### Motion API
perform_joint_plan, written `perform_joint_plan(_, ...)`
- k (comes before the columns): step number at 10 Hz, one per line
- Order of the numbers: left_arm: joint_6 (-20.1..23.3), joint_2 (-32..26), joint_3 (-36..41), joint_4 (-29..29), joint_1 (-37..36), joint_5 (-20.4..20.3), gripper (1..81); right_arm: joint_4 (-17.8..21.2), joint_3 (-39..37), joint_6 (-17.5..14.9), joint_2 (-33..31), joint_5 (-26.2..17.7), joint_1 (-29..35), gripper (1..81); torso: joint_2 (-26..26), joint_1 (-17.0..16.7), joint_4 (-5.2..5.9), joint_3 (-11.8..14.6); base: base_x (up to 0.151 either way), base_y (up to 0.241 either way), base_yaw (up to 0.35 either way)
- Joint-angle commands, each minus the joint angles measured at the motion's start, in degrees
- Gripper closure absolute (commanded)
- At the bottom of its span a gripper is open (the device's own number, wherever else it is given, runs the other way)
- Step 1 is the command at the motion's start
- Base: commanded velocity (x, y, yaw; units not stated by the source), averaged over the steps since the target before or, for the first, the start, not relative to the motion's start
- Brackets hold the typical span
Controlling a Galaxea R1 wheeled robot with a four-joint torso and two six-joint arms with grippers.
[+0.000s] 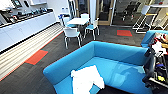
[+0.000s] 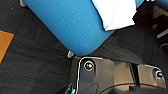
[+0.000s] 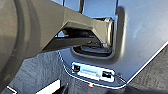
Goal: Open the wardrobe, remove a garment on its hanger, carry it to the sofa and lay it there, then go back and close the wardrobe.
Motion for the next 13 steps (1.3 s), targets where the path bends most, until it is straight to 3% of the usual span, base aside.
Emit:
perform_joint_plan(1,0.2,-1.6,0.3,7.5,2.5,1.1,1.0,0.3,-0.3,0.1,1.1,-3.4,0.8,1.0,0.0,0.0,-0.15,0.0,0.000,0.000,0.000)
perform_joint_plan(2,0.2,-0.9,-0.5,8.7,4.7,1.1,1.0,0.5,-1.1,0.1,1.6,-3.4,0.9,1.0,0.0,0.0,-1.32,0.0,0.000,0.000,0.000)
perform_joint_plan(4,0.2,1.1,-3.5,10.4,9.4,1.0,1.0,0.5,-2.8,0.3,2.5,-3.4,0.9,1.0,0.0,0.0,-5.55,0.0,0.000,0.000,0.000)
perform_joint_plan(5,0.2,2.9,-6.0,10.6,11.7,0.9,1.0,0.6,-3.4,0.3,2.9,-3.4,0.9,1.0,0.0,0.0,-6.66,0.1,0.000,0.000,0.000)
perform_joint_plan(6,0.4,4.8,-8.4,11.7,13.8,0.7,1.0,0.5,-3.6,0.3,2.9,-3.4,0.9,1.0,0.0,0.0,-13.35,0.1,0.000,0.000,0.000)
perform_joint_plan(7,0.4,6.3,-9.9,12.7,15.4,-0.2,1.0,0.5,-3.6,0.3,2.9,-3.4,0.9,1.0,0.0,0.0,-10.20,0.1,0.000,0.000,0.000)
perform_joint_plan(8,0.4,7.7,-11.5,13.1,16.7,-1.4,1.0,0.4,-3.6,0.3,2.9,-3.4,1.0,1.0,-0.1,0.0,-11.86,0.1,0.000,0.000,0.000)
perform_joint_plan(9,0.4,9.4,-13.2,13.2,17.7,-2.5,1.0,0.3,-3.8,0.4,2.9,-3.4,1.0,1.0,-0.1,-0.1,-8.98,0.1,0.000,0.000,0.000)
perform_joint_plan(11,0.4,12.0,-15.5,13.3,19.1,-3.3,1.0,0.3,-5.6,0.7,3.5,-3.4,1.3,1.0,-0.1,-0.1,-11.73,0.1,0.000,0.000,0.000)
perform_joint_plan(13,0.4,13.1,-15.7,13.3,19.5,-3.9,1.0,0.5,-8.8,0.9,4.9,-3.4,1.0,1.0,-0.1,-0.1,-12.10,0.1,0.000,0.000,0.000)
